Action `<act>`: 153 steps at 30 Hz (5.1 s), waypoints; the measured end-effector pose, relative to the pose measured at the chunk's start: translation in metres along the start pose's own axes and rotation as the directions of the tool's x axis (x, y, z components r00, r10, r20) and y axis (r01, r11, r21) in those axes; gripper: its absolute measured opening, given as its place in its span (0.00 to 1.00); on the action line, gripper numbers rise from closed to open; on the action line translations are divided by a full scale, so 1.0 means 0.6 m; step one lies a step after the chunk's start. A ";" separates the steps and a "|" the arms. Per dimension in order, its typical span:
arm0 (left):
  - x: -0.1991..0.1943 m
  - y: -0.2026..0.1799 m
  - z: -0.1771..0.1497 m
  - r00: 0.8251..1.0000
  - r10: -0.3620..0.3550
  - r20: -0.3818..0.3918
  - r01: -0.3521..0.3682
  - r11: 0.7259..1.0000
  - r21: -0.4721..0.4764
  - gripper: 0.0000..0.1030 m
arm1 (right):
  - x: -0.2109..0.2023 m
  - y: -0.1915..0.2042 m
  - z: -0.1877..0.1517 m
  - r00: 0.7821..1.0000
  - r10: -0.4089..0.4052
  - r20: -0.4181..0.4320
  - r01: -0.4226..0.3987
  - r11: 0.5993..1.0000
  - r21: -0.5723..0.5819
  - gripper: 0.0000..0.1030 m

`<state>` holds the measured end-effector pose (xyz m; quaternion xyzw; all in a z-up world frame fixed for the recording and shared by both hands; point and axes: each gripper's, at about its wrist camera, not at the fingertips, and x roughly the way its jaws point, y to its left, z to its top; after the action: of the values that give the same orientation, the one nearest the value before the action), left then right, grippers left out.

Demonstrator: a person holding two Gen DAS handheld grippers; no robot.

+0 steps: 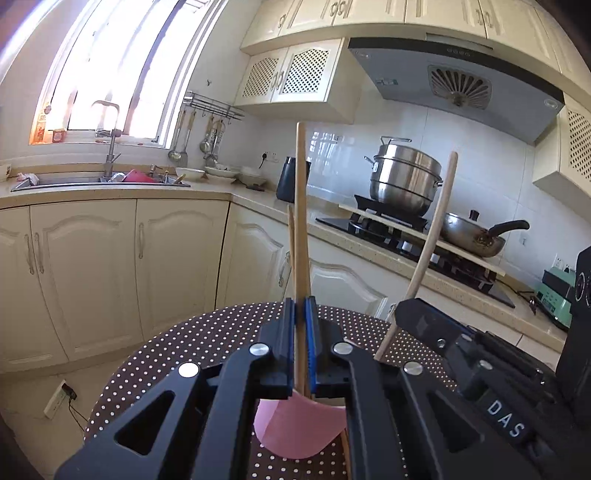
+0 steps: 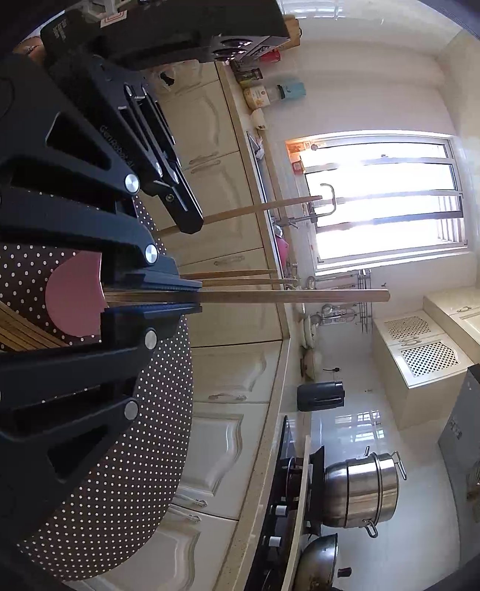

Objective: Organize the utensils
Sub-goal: 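Lower both chopsticks into the pink cup and open both tools, then move both open tools back down to the chopstick pile, then close the left tool on one chopstick while the right tool grasps another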

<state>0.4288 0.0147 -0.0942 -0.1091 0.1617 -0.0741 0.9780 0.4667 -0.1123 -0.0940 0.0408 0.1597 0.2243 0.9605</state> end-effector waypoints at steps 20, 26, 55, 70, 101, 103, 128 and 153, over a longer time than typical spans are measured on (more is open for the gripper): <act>-0.039 0.009 0.001 0.999 0.050 -0.009 -0.050 0.999 0.001 0.40 | -0.010 0.005 -0.004 0.998 0.002 -0.057 0.001 0.999 0.042 0.08; -0.066 0.005 0.005 0.991 0.131 0.012 -0.131 0.990 0.046 0.45 | -0.028 0.014 0.002 0.999 0.004 -0.053 -0.002 0.999 0.043 0.08; -0.182 -0.061 0.001 0.991 0.129 0.030 -0.132 0.983 0.129 0.65 | -0.183 0.039 0.010 1.000 -0.027 0.008 0.027 1.000 0.017 0.46; -0.144 -0.109 -0.050 0.986 0.133 -0.105 -0.102 0.959 0.265 0.65 | -0.195 -0.014 -0.040 0.993 -0.076 -0.086 0.081 0.995 0.058 0.48; 0.004 -0.069 -0.205 0.806 0.175 -0.565 0.011 0.951 0.309 0.65 | -0.090 -0.098 -0.178 0.874 -0.109 -0.473 0.183 0.977 0.113 0.50; 0.001 -0.064 -0.202 0.807 0.170 -0.566 0.013 0.952 0.305 0.65 | -0.085 -0.099 -0.182 0.864 -0.113 -0.491 0.188 0.976 0.107 0.50; -0.006 -0.051 -0.200 0.796 0.167 -0.583 0.035 0.947 0.319 0.65 | -0.034 -0.046 -0.197 0.728 -0.247 -0.639 0.232 0.967 -0.110 0.47; 0.099 -0.121 -0.166 0.637 0.180 -0.750 0.081 0.951 0.297 0.06 | 0.069 -0.098 -0.137 0.553 -0.158 -0.818 0.140 0.986 -0.095 0.08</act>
<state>0.4431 -0.0849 -0.1867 0.0888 0.5517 -0.1101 0.8220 0.4997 -0.1460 -0.1922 -0.0908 0.5887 0.1371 0.7915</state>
